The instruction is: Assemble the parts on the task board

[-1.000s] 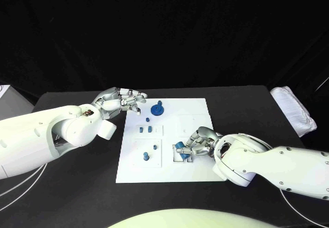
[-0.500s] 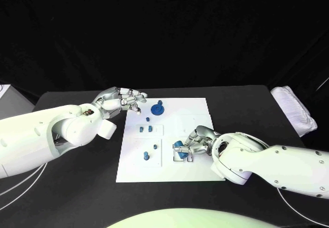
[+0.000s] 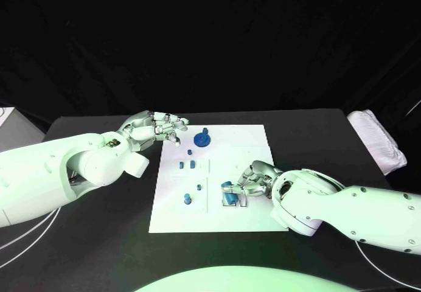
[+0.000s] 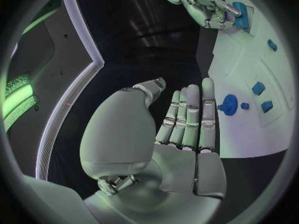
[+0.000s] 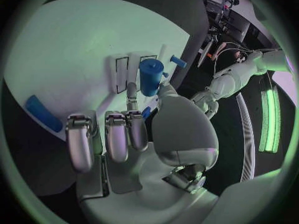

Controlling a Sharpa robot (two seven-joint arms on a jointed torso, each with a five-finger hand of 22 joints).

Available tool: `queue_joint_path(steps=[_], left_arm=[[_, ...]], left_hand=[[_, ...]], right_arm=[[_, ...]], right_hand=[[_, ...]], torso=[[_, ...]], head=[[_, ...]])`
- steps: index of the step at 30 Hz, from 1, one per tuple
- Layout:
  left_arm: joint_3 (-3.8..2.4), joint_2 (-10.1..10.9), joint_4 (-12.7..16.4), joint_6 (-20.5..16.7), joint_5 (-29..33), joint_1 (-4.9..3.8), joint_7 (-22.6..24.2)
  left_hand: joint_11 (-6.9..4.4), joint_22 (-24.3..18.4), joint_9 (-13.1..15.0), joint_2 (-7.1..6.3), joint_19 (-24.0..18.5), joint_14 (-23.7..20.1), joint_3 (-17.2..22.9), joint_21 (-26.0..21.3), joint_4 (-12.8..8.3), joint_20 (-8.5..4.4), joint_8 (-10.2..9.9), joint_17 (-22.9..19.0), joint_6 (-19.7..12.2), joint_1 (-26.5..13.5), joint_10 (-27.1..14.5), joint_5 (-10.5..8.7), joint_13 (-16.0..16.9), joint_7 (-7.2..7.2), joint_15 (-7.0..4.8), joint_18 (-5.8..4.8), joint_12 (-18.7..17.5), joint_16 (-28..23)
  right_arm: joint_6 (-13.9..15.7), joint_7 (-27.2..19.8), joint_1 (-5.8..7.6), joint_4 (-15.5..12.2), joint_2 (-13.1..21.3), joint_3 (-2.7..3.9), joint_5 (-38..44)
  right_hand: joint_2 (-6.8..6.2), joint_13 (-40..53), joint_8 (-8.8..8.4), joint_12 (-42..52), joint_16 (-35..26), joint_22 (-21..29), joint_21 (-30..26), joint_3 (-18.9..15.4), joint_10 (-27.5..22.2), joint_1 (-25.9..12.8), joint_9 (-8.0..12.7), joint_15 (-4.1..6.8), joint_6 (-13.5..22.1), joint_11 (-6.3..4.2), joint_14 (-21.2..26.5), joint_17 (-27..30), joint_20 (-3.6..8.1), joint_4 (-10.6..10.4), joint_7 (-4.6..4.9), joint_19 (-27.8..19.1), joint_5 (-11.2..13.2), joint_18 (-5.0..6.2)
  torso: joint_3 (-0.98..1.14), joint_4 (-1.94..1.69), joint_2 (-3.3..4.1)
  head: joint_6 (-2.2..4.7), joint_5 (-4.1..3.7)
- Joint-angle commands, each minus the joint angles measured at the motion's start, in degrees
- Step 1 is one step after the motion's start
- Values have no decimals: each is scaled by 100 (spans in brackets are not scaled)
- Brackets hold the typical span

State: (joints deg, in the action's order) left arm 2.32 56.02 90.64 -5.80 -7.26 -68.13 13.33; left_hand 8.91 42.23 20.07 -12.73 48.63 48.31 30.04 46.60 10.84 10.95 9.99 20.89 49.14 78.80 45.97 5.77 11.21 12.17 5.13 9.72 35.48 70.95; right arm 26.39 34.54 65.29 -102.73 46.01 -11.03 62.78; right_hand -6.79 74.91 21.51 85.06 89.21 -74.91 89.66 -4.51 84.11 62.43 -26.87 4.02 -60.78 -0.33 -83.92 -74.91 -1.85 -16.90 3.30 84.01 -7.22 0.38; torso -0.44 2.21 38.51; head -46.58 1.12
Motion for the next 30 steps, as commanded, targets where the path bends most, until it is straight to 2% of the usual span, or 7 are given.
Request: queue_joint_path(steps=[1,15,18,22,25,27,30], left_arm=[[-4,0,15,97,11,-3,15],[-4,7,-2,89,11,-3,10],[-4,8,-5,88,11,-3,9],[-3,9,-8,89,11,-3,10],[-3,8,-10,87,11,-3,17],[-3,7,-13,84,11,-3,26],[-3,1,-16,77,11,-3,42]], left_hand=[[-14,-10,-7,32,48,15,-3,-37,17,-12,39,9,-28,-9,-41,-29,-5,-7,9,80,34,-35],[-14,-11,-7,33,49,15,-6,-40,22,-11,40,10,-30,-10,-43,-29,-5,-6,9,80,34,-36],[-14,-11,-7,33,49,15,-6,-40,22,-11,40,10,-30,-10,-43,-29,-5,-6,9,80,34,-36],[-14,-11,-7,33,49,15,-6,-40,22,-11,40,10,-30,-10,-43,-29,-5,-6,9,80,34,-36],[-14,-11,-7,33,49,15,-6,-40,22,-11,40,10,-30,-10,-43,-29,-5,-6,9,80,34,-36],[-14,-11,-7,33,49,15,-6,-40,22,-11,40,10,-30,-10,-43,-29,-5,-6,9,80,34,-36],[-14,-11,-7,33,49,15,-6,-40,22,-11,40,10,-30,-10,-43,-29,-5,-6,9,80,34,-36]], right_arm=[[-53,-23,-14,-46,17,-1,98],[24,-215,-30,-178,166,0,237],[-20,-289,-31,-191,208,0,300],[11,-473,-31,-248,337,0,399],[167,-659,-11,-334,533,4,464],[298,-830,37,-405,722,8,474],[401,-996,117,-498,1003,11,481]], right_hand=[[-2,1134,-1,-21,15,-1509,34,-31,338,-40,-9,35,9,-37,-571,-1343,22,5,26,599,22,-38],[89,1136,11,-26,18,-1509,34,-73,339,-9,-16,35,10,-39,-572,-1350,21,20,24,599,18,-38],[117,1139,20,-32,17,-1509,34,-87,339,227,-20,36,23,-40,-572,-1349,22,43,22,599,23,-38],[78,1141,19,-49,6,-1509,34,29,336,769,-16,35,49,-37,-567,-1326,20,56,27,599,9,-38],[45,1124,-18,-84,0,-1509,34,65,319,927,4,25,113,-20,-564,-1314,14,52,51,599,11,-38],[24,1145,-101,-61,7,-1509,34,83,330,1033,40,-8,240,21,-568,-1333,-6,47,102,599,12,-38],[16,1143,-114,-67,7,-1509,34,91,326,1088,46,-19,254,32,-568,-1333,-15,55,112,599,13,-38]], torso=[[3,0,0],[1,1,0],[5,0,-1],[2,1,-3],[-1,2,-8],[-4,7,-16],[-8,13,-21]], head=[[-1,7],[-1,23],[1,19],[5,19],[18,-7],[22,-23],[33,-44]])
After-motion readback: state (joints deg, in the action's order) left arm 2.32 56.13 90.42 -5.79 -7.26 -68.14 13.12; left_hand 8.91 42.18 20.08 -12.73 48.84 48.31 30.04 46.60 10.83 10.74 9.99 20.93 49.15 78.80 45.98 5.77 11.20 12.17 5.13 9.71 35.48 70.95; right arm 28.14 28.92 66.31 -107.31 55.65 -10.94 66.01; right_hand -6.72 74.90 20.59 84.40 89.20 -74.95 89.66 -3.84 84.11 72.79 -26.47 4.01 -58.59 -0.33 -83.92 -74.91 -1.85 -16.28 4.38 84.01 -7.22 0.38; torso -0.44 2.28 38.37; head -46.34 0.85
